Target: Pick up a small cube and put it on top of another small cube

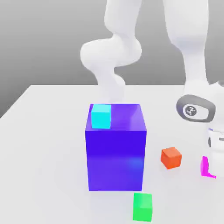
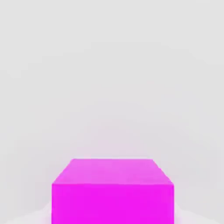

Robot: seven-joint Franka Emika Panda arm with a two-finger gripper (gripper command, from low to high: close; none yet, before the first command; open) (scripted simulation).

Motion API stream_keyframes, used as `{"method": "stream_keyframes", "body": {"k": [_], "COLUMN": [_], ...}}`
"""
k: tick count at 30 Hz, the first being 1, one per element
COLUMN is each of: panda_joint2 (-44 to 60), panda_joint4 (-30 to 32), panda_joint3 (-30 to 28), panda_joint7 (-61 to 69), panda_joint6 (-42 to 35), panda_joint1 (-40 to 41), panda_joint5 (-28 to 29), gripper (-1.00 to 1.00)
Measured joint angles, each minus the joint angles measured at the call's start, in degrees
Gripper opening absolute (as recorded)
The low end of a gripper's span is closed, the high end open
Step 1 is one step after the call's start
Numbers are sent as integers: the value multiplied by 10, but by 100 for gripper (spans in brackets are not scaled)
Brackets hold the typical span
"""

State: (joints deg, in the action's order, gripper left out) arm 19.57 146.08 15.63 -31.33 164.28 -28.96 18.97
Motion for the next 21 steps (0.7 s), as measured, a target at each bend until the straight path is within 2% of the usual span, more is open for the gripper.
{"method": "stream_keyframes", "body": {"k": [4,13,18,19,21], "panda_joint2": [-75,-131,-53,-43,-43], "panda_joint4": [16,-9,-25,-26,-26], "panda_joint3": [37,-97,-133,-135,-135], "panda_joint7": [47,-40,-71,-72,-72], "panda_joint6": [-56,-129,-65,-56,-56], "panda_joint1": [39,182,210,210,210], "panda_joint5": [-74,-166,-175,-174,-174], "gripper": [-100,-100,-100,100,100]}}
